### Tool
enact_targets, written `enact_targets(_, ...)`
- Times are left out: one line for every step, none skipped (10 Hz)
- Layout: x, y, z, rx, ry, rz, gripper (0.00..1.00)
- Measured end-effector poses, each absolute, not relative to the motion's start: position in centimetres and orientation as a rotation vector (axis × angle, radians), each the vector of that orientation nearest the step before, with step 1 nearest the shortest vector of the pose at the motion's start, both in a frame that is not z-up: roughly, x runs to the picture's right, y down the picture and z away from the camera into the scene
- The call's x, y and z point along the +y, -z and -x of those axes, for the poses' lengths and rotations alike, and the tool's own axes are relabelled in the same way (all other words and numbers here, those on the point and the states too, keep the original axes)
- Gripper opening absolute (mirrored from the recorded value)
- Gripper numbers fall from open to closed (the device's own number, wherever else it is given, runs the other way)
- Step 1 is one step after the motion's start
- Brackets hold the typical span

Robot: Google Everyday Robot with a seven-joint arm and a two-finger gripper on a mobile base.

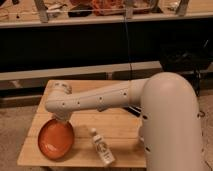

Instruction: Pick up the ceramic bowl

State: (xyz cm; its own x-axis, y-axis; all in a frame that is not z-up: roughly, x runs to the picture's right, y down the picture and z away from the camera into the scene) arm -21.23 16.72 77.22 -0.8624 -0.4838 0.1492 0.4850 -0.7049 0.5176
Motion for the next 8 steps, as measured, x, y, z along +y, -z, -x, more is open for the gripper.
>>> enact_targets(16.7,-77.18,21.28,-0.763,2.505,0.002,0.0)
enact_targets(16.68,-77.15,21.28,-0.765,2.51,0.002,0.0)
enact_targets(16.57,-77.1,21.36,-0.767,2.525,-0.003,0.0)
enact_targets(16.51,-77.08,21.44,-0.771,2.534,-0.005,0.0)
enact_targets(16.49,-77.04,21.49,-0.776,2.538,-0.006,0.0)
enact_targets(16.47,-77.02,21.51,-0.779,2.542,-0.006,0.0)
enact_targets(16.45,-77.0,21.51,-0.781,2.547,-0.006,0.0)
enact_targets(16.36,-76.94,21.55,-0.782,2.558,-0.009,0.0)
